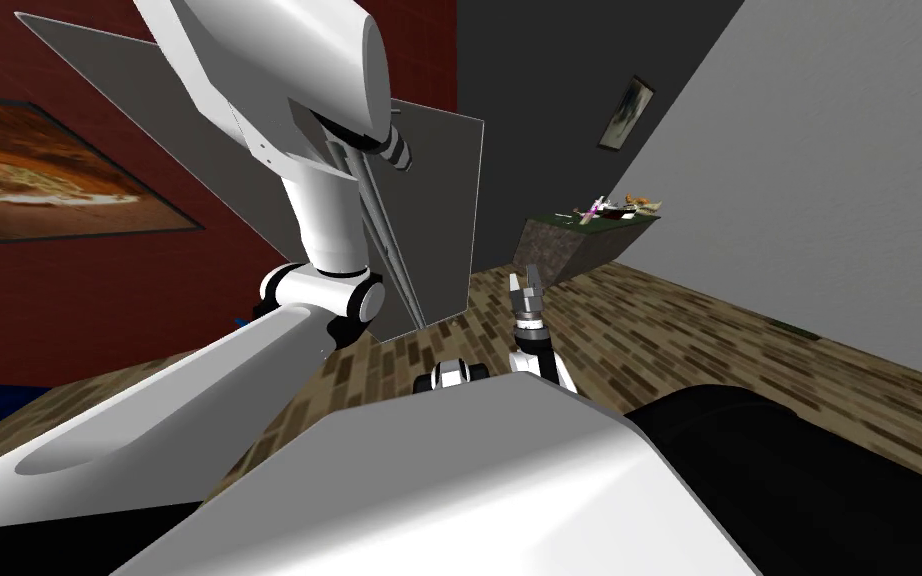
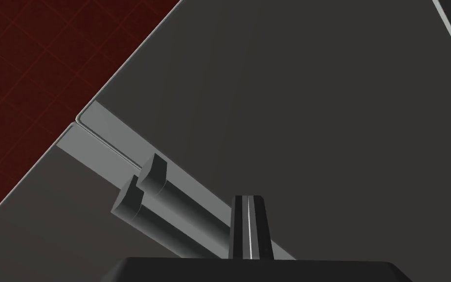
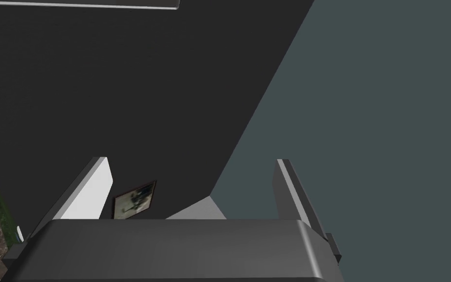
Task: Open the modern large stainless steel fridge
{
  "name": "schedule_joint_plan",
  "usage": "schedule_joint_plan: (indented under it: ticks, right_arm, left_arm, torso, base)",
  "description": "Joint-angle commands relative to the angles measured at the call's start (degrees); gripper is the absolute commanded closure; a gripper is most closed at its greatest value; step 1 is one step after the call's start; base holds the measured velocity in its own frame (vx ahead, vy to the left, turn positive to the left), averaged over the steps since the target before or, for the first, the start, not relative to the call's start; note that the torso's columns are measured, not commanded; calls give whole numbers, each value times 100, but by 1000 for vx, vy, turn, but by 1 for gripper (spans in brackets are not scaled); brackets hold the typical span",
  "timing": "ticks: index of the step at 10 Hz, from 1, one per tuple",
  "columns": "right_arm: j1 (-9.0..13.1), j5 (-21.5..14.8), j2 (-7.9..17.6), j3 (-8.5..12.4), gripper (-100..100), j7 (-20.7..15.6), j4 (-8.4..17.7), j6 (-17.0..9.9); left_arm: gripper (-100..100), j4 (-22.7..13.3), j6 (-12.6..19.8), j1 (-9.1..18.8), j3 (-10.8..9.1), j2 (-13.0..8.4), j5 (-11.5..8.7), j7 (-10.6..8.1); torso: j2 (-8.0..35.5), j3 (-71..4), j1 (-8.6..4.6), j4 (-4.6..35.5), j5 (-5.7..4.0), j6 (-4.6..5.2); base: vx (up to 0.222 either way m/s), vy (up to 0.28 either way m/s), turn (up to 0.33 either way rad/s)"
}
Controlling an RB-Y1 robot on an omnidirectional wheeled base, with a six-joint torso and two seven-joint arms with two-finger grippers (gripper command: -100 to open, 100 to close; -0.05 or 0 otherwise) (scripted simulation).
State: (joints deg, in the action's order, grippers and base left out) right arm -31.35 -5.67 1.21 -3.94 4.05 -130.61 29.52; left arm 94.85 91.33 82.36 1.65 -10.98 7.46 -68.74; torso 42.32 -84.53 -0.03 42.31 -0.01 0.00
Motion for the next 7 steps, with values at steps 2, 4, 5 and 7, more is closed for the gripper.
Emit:
schedule_joint_plan:
  ticks: [2, 4, 5, 7]
  right_arm:
    - [-3, 0, 4, 4, 0, 0, 0, 0]
    - [-5, 1, 6, 5, 0, 0, 0, 1]
    - [-5, 1, 6, 5, 0, 0, -1, 1]
    - [-5, 1, 5, 5, 0, 0, -1, 1]
  left_arm:
    - [-100, -61, -39, -3, -33, -70, 16, 40]
    - [-100, -113, -82, -7, -67, -133, 20, 86]
    - [-100, -141, -105, -9, -85, -167, 22, 110]
    - [-100, -206, -155, -14, -127, -244, 27, 167]
  torso:
    - [-67, -43, 95, -22, 31, -8]
    - [-43, -30, 40, -17, 14, -4]
    - [-26, -17, 13, -9, 4, -1]
    - [5, 2, -12, 0, -4, 1]
  base:
    - [86, 49, 20]
    - [150, 110, 22]
    - [190, 125, 28]
    - [170, 93, 29]
